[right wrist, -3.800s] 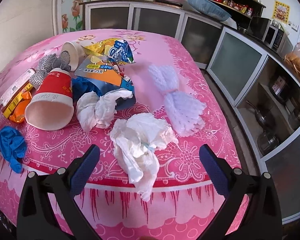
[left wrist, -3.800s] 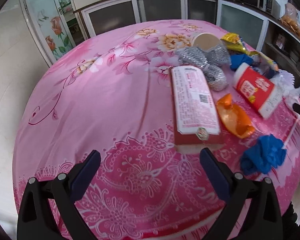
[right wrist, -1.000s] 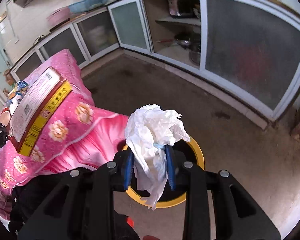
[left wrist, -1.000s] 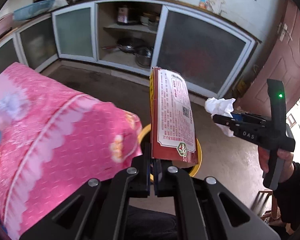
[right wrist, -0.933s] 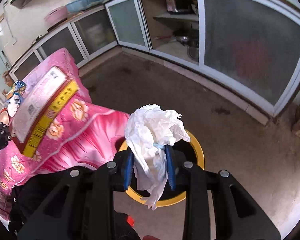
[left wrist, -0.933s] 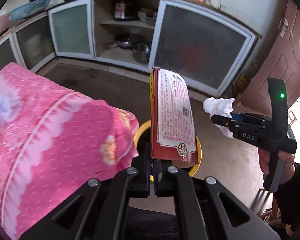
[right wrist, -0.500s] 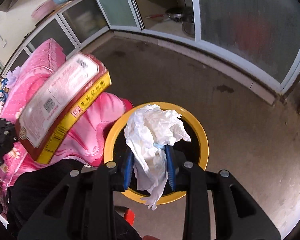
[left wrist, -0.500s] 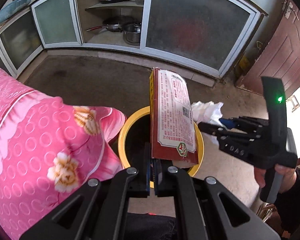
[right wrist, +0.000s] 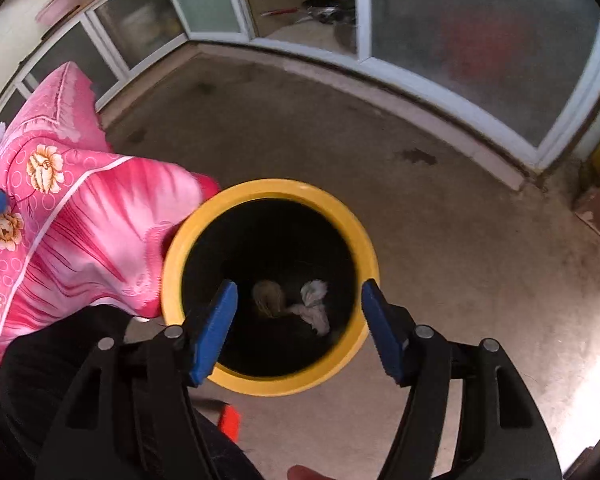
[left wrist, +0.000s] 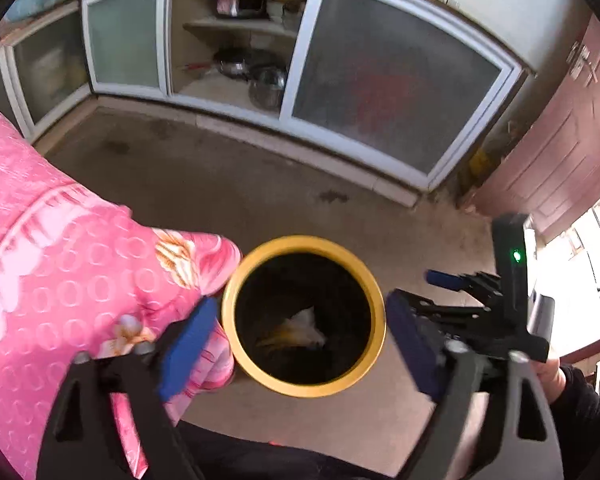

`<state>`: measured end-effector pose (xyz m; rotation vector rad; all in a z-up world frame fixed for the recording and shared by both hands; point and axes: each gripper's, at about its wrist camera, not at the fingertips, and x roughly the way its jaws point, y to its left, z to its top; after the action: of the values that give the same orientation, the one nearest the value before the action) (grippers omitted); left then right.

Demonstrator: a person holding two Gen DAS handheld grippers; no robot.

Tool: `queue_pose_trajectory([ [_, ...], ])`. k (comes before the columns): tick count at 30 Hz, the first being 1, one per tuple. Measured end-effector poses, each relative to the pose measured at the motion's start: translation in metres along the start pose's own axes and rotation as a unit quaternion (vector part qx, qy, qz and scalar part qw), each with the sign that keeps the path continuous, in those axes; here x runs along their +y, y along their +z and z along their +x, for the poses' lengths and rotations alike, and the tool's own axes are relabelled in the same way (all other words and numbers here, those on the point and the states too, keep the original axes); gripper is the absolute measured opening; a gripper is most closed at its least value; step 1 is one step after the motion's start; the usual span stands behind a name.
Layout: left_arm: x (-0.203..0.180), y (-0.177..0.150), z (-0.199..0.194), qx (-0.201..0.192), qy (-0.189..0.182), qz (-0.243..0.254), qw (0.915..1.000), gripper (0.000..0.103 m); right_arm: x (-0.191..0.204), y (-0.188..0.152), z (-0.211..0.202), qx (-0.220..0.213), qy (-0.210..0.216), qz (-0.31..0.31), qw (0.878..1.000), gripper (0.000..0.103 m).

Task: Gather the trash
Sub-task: 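Open both tools to drop the box and tissue into the bin, then grasp the blue glove with the left tool while the right tool grasps the white mesh bag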

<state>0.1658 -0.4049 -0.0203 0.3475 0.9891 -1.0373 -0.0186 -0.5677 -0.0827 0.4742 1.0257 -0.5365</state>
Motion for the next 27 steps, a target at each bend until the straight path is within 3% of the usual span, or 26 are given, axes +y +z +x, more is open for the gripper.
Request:
queue_pose_trajectory([
  [4,0.002,-0.005,-0.035,-0.051,-0.031,-0.025,0.9979,0.091,-0.016,-0.002,-0.037,-0.058,-0.040,0.011,0.997,0.069],
  [9,0.007,-0.023,-0.096,-0.132,-0.024,-0.050,0.9897,0.095,-0.017,0.002,-0.080,-0.136,-0.034,0.023,0.990,0.090],
  [15,0.016,-0.059,-0.172,-0.206,0.053,-0.042,0.9762,0.095,0.022,0.014,-0.118,-0.196,0.002,-0.031,0.980,0.093],
  [22,0.078,-0.127,-0.256,-0.235,0.156,-0.082,0.9559,0.095,0.109,0.028,-0.141,-0.219,0.118,-0.119,0.961,0.095],
  [27,0.127,-0.181,-0.300,-0.229,0.285,-0.123,0.9227,0.095,0.194,0.032,-0.151,-0.237,0.157,-0.201,0.938,0.095],
])
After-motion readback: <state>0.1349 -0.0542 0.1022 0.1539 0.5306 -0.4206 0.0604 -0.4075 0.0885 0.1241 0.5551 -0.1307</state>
